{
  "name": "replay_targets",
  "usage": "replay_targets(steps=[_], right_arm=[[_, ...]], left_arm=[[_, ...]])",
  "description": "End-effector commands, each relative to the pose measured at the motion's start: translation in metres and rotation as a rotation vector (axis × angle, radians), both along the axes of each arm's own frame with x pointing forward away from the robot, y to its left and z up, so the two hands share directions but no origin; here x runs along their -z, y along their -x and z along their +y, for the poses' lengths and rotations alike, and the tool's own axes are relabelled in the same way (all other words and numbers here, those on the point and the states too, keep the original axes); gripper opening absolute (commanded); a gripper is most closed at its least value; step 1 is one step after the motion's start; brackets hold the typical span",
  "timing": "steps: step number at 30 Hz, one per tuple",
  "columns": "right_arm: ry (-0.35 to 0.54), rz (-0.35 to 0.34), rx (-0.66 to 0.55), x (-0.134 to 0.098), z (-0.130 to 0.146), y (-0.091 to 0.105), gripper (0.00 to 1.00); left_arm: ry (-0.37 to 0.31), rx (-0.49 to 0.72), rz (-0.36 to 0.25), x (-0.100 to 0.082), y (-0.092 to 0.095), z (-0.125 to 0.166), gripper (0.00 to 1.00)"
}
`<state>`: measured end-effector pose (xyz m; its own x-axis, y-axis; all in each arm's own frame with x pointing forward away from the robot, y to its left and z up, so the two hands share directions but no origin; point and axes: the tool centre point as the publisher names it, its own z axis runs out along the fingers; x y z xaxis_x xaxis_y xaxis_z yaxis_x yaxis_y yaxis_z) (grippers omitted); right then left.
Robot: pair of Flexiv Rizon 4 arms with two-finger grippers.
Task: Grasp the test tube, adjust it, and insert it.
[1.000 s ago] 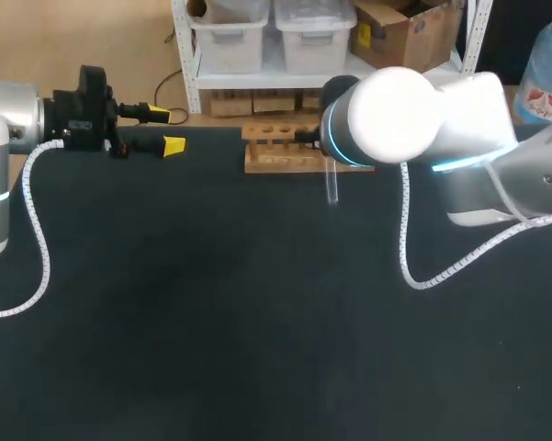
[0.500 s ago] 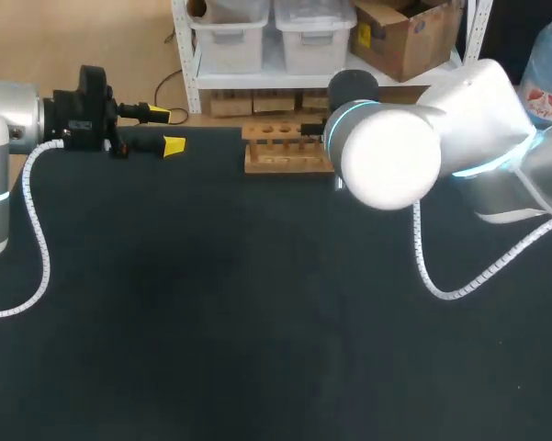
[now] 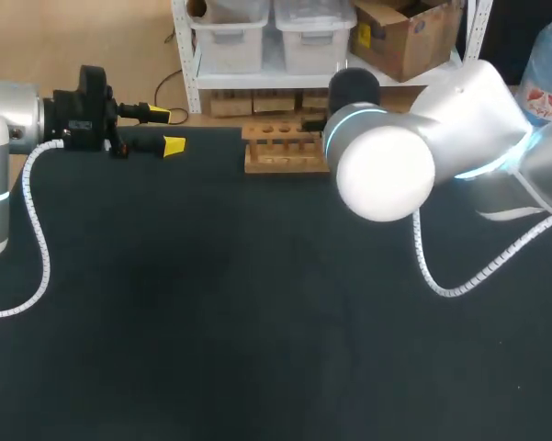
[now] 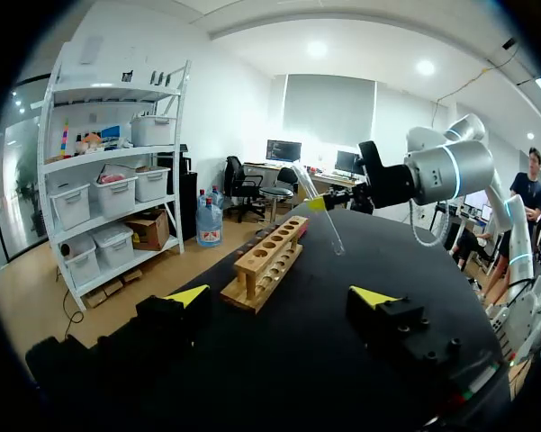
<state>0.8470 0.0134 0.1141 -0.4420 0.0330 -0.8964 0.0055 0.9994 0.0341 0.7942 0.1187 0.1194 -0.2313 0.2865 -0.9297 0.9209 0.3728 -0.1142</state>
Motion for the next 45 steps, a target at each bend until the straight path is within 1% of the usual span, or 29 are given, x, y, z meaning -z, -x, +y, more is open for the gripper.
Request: replay_targets(steps=[1,5,8,12,15,21,27,31,36,41,45], right_arm=[[-0.013,-0.044,-0.004,-0.007,-0.004,0.005,0.00],[-0.018,-0.067,0.004,-0.017,-0.005,0.012,0.00],[-0.028,-0.106,0.005,-0.025,-0.006,0.018,0.00],[-0.030,-0.177,0.008,-0.038,-0.008,0.021,0.00],[-0.047,-0.243,0.016,-0.050,-0.010,0.020,0.00],[-0.060,-0.362,0.009,-0.077,-0.013,0.007,0.00],[-0.051,-0.439,-0.013,-0.095,-0.014,-0.010,0.00],[-0.055,-0.476,-0.025,-0.101,-0.013,-0.019,0.00],[-0.081,-0.525,-0.030,-0.109,-0.013,-0.029,0.00],[-0.093,-0.556,-0.032,-0.110,-0.014,-0.038,0.00],[-0.102,-0.579,-0.036,-0.110,-0.013,-0.040,0.00]], left_arm=[[0.003,-0.003,-0.005,0.001,0.001,0.000,1.00],[0.003,-0.003,-0.005,0.001,0.001,0.000,1.00],[0.003,-0.003,-0.005,0.001,0.001,0.000,1.00],[0.003,-0.003,-0.005,0.001,0.001,0.000,1.00],[0.003,-0.003,-0.005,0.001,0.001,0.000,1.00],[0.003,-0.003,-0.005,0.001,0.001,0.000,1.00],[0.003,-0.003,-0.005,0.001,0.001,0.000,1.00],[0.003,-0.003,-0.005,0.001,0.001,0.000,1.00],[0.003,-0.003,-0.005,0.001,0.001,0.000,1.00],[0.003,-0.003,-0.005,0.001,0.001,0.000,1.00],[0.003,-0.003,-0.005,0.001,0.001,0.000,1.00]])
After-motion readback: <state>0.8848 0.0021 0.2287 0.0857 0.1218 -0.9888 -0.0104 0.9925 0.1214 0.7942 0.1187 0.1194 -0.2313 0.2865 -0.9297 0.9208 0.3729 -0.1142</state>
